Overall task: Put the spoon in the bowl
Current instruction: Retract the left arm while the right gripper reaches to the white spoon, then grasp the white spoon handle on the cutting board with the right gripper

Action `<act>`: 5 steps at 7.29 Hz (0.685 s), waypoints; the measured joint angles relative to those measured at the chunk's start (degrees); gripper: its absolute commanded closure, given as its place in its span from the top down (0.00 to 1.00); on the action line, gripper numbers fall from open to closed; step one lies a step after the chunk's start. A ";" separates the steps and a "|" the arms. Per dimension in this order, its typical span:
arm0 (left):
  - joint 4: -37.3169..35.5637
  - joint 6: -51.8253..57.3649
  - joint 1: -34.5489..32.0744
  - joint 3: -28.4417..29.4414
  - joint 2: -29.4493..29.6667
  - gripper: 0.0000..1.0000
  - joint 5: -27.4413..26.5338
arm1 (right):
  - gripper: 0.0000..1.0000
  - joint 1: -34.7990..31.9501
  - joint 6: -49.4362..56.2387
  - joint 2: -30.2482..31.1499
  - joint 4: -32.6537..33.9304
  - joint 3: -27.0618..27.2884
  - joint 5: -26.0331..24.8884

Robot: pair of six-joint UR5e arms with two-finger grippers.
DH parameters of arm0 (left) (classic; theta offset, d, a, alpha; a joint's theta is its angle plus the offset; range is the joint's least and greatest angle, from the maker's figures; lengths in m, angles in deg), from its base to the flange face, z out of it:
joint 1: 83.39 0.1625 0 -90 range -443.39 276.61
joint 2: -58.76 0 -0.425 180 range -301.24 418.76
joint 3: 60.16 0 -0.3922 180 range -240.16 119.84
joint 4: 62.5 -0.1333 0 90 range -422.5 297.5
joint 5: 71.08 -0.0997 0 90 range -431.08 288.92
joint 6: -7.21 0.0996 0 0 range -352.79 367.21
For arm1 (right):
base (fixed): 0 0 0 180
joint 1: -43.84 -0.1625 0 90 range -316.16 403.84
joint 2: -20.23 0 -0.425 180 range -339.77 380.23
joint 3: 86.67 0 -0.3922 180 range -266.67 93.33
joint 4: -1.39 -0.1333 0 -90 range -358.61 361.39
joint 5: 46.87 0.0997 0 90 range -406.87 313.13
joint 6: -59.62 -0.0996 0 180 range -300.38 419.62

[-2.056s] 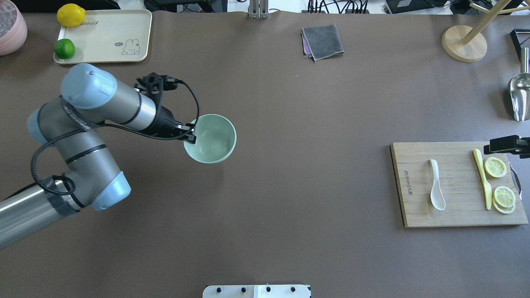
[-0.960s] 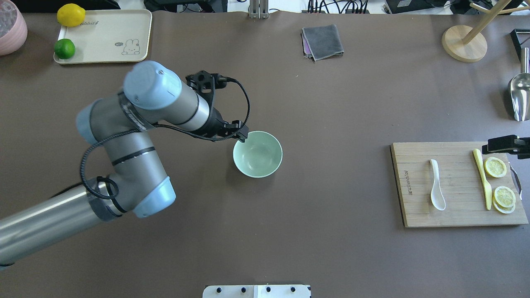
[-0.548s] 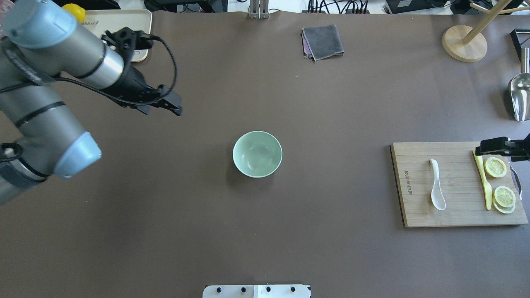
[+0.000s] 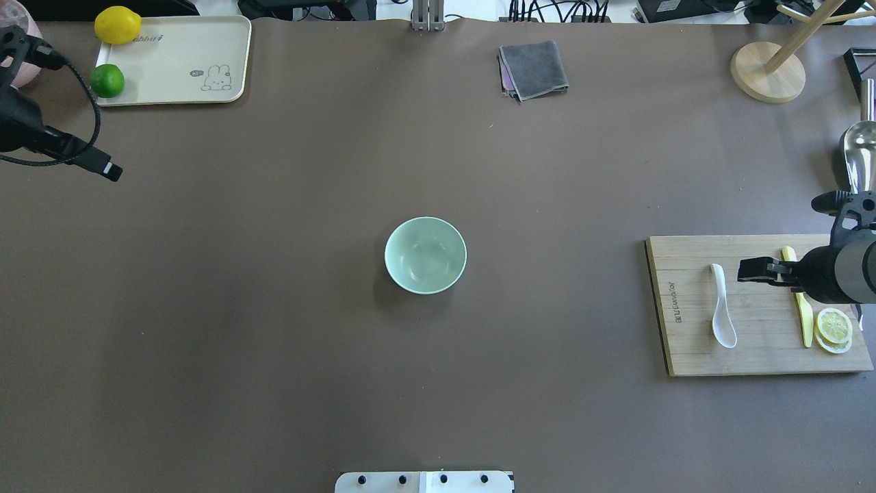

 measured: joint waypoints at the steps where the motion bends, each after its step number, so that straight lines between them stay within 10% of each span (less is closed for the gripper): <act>1: 0.12 0.50 -0.14 0.06 -0.35 0.98 0.02 | 0.64 1.52 -0.25 -0.77 0.00 -0.60 -1.07; 5: 0.18 0.72 -0.19 0.08 -0.52 0.98 0.04 | 0.56 3.40 -0.31 -3.84 -0.02 -4.09 -3.05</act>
